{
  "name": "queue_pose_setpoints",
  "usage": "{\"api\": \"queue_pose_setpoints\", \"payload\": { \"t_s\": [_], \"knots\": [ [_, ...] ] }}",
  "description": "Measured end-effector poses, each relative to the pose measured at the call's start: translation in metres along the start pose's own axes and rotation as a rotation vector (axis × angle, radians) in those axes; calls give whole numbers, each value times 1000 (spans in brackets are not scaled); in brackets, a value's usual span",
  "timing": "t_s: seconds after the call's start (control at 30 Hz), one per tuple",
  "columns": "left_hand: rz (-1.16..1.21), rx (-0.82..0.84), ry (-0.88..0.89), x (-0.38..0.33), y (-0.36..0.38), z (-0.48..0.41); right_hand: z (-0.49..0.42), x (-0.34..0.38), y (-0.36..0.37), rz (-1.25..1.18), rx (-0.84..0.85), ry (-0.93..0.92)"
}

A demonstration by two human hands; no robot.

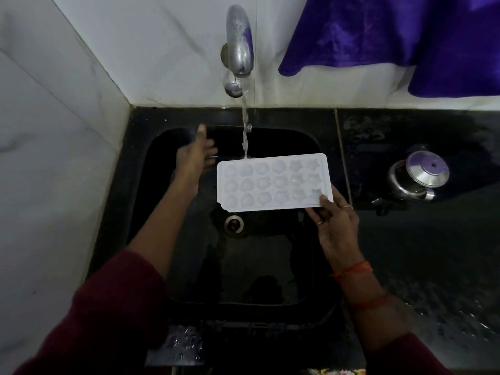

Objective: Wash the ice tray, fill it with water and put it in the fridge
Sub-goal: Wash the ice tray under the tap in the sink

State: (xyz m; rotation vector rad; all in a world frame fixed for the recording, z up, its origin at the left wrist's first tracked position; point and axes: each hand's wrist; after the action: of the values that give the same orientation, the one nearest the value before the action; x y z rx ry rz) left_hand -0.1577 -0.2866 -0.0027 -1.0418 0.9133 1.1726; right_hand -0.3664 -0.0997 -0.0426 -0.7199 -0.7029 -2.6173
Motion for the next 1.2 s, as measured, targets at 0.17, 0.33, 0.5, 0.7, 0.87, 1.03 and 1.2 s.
{"api": "queue_pose_setpoints", "payload": {
  "t_s": [0.17,0.33,0.5,0.7,0.87,1.03,1.2],
  "knots": [
    [161,7,-224,59,-25,51,7,-11,-2,23,6,14],
    [418,105,-289,70,-26,86,15,-25,-5,46,27,34],
    [597,85,-315,78,-31,98,21,-37,-9,82,44,48],
    [468,6,-295,95,-38,107,31,-54,-15,135,77,53],
    [384,-117,-305,103,-43,118,41,-65,-20,271,114,-39],
    [365,-261,-298,103,-44,126,50,-67,-26,651,72,-348],
    [380,-349,-284,101,-45,129,47,-62,-37,1115,74,-780]
  ]
}}
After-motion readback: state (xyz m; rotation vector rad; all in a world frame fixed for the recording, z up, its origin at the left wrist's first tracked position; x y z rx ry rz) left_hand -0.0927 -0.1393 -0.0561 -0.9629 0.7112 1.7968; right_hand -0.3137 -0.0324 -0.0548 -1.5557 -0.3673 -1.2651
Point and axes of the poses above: each hand's wrist, its own z-axis away from the middle knuckle, its own y-axis out of the palm, x = y × z, and after that the axes turned 13 degrees about y, right-handed
